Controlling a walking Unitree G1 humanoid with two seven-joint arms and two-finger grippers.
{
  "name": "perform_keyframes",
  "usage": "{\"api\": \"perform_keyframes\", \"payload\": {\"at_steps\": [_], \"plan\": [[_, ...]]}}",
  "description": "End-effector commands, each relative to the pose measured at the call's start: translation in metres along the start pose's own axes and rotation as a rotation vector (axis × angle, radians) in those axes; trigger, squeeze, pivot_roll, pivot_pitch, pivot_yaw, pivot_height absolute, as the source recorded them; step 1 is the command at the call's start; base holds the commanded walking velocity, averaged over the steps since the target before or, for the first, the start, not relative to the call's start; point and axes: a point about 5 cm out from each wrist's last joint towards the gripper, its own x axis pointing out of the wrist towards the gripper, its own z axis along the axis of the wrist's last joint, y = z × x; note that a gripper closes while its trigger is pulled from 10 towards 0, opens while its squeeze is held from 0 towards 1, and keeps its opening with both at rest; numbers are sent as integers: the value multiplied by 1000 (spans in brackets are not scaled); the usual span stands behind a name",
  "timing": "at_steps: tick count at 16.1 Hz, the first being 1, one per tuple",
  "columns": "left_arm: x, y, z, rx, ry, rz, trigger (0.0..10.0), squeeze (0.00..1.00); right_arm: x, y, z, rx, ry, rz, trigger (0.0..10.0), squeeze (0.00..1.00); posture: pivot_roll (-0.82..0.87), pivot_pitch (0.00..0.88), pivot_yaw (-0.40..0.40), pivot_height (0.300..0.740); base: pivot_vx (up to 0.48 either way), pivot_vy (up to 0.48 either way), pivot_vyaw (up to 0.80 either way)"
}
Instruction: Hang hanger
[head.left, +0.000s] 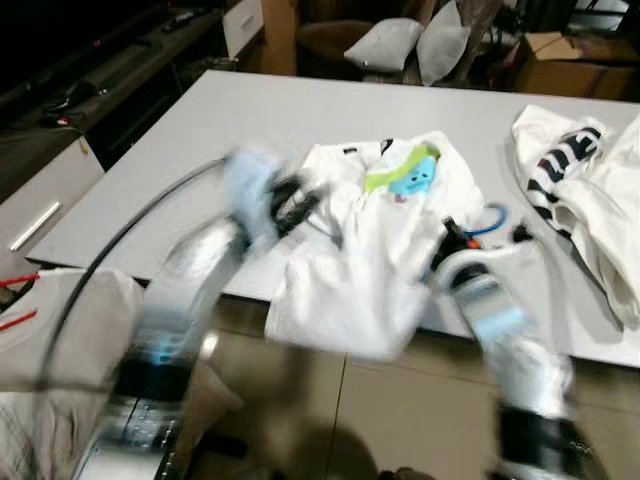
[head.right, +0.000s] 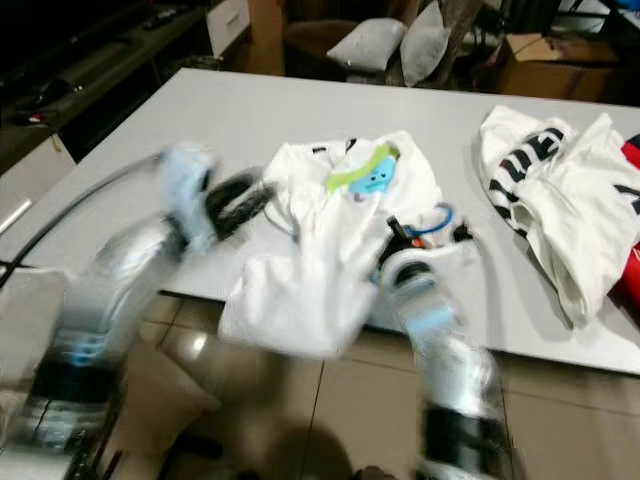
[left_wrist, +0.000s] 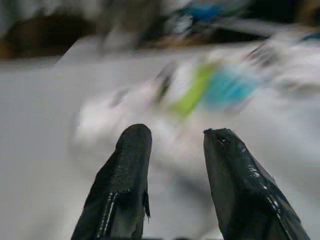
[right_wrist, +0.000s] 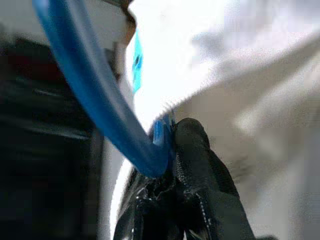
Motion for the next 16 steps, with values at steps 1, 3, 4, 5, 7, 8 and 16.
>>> {"api": "perform_keyframes", "payload": {"at_steps": [1,3,4,5,7,8,16], "plan": [[-7,4,1,30,-6,52,10000,0,-5,4,-4,-76,56,-2,10000,0,-127,0,49,740,0,0,0],[-29,-7,-15,-12,35,72,10000,0,-25,1,6,-179,40,58,10000,0,-125,0,32,740,0,0,0],[-33,-11,-18,-11,43,81,10000,0,-32,1,8,-242,40,83,10000,0,-121,0,25,740,0,0,0],[-36,-16,-21,-4,52,91,10000,0,-39,1,9,-311,55,108,10000,0,-118,0,21,740,0,-292,0],[-40,-28,-30,24,84,60,10000,0,-52,-1,8,-391,97,162,10000,0,-113,0,16,740,0,-322,800],[-44,-34,-35,75,113,20,10000,0,-58,-4,8,-441,114,178,10000,0,-111,0,16,740,0,-300,800],[-45,-41,-38,9,129,19,10000,0,-72,-13,13,-487,161,243,10000,0,-105,0,13,740,0,0,800]]}}
